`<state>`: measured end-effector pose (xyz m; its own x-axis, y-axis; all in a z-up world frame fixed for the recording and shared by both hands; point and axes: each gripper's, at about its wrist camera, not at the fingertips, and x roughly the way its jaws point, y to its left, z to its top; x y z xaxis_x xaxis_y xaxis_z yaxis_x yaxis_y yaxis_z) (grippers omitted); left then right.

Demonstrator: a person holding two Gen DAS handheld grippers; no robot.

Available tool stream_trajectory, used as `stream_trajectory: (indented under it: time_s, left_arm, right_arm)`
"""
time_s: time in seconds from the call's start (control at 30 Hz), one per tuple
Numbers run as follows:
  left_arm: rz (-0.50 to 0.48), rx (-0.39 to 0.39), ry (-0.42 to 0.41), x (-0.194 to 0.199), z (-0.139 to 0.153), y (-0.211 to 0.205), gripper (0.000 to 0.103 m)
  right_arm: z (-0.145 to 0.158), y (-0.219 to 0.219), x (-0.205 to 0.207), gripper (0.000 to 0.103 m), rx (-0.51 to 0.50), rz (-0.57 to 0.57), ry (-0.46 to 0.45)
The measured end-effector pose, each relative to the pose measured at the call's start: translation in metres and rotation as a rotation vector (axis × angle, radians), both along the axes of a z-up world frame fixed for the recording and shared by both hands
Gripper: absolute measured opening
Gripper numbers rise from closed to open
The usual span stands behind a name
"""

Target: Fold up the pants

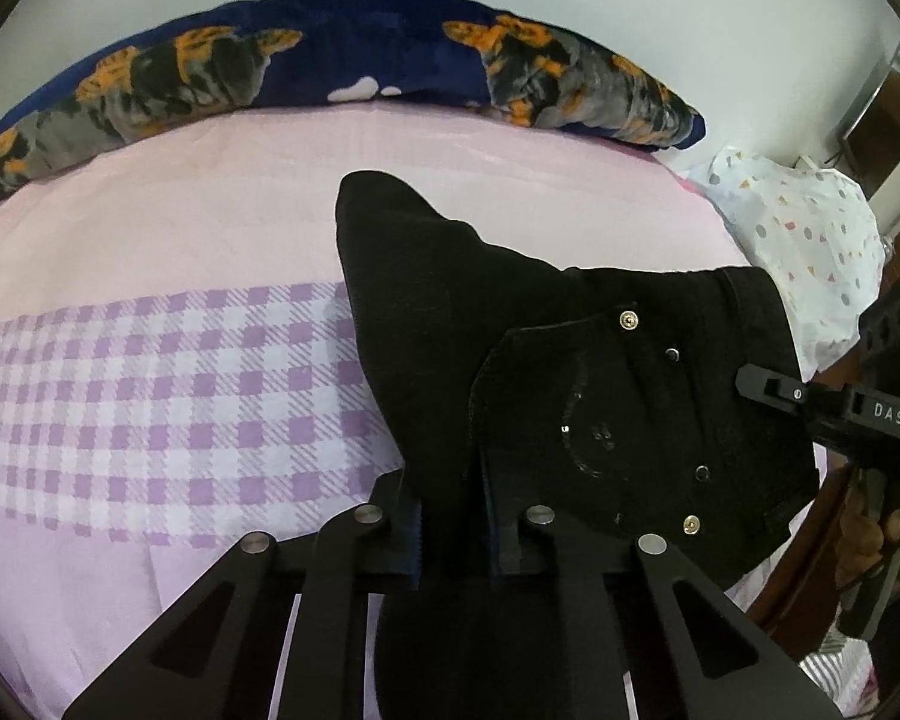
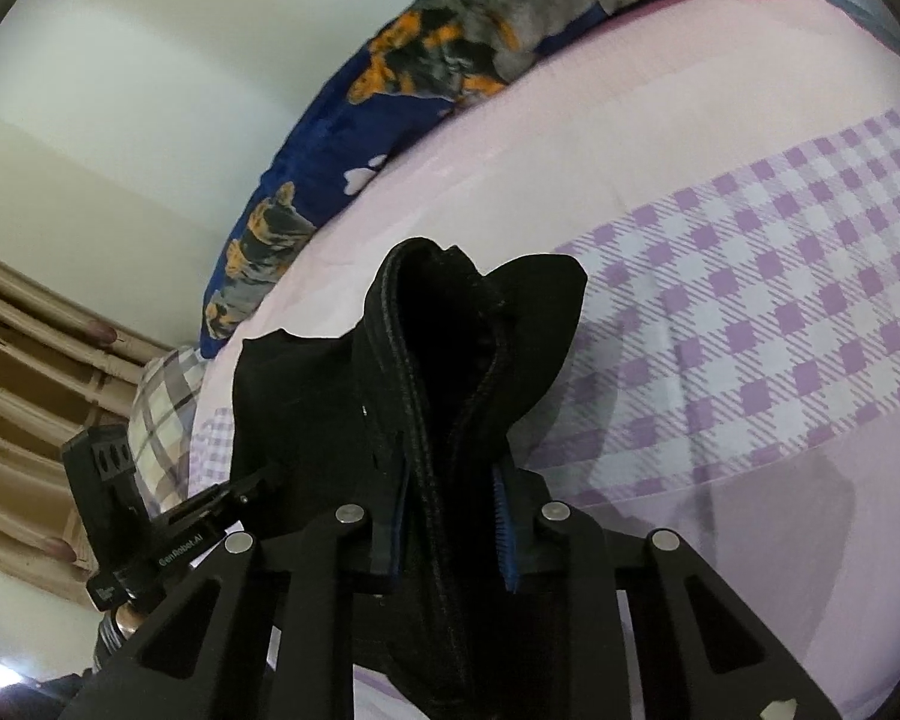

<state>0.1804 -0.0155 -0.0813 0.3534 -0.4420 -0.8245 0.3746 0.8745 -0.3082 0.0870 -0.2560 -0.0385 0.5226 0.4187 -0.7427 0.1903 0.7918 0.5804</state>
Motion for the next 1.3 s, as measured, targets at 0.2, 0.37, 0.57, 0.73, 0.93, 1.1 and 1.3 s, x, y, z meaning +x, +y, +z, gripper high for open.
stream_trajectory:
  time_s: [0.2,0.37,0.57,0.73,0.93,1.1,1.3]
  left_arm:
    - [0.035,-0.031,-0.008,-0.006,0.015,0.020,0.015]
    - [0.067,-0.037,-0.022,-0.006,0.023,0.047,0.015]
    - [0.110,-0.017,-0.051,0.004,0.036,0.085,0.014]
    - [0.156,-0.003,-0.068,0.017,0.043,0.114,0.014]
    - [0.198,0.001,-0.063,0.041,0.039,0.140,0.014]
    - [0.204,0.001,-0.066,0.063,0.036,0.146,0.014]
    - [0.216,0.011,-0.071,0.090,0.032,0.150,0.015]
  right_arm:
    - [0.015,0.021,0.007,0.022,-0.002,0.022,-0.009]
    - [0.016,0.043,0.014,0.022,0.016,0.048,-0.008]
    - [0.014,0.074,0.038,0.022,0.074,0.082,-0.012]
    - [0.009,0.099,0.061,0.022,0.109,0.109,-0.009]
    - [0.002,0.122,0.092,0.022,0.120,0.132,-0.006]
    - [0.002,0.129,0.114,0.022,0.109,0.136,-0.003]
    - [-0.001,0.134,0.143,0.022,0.095,0.133,-0.004]
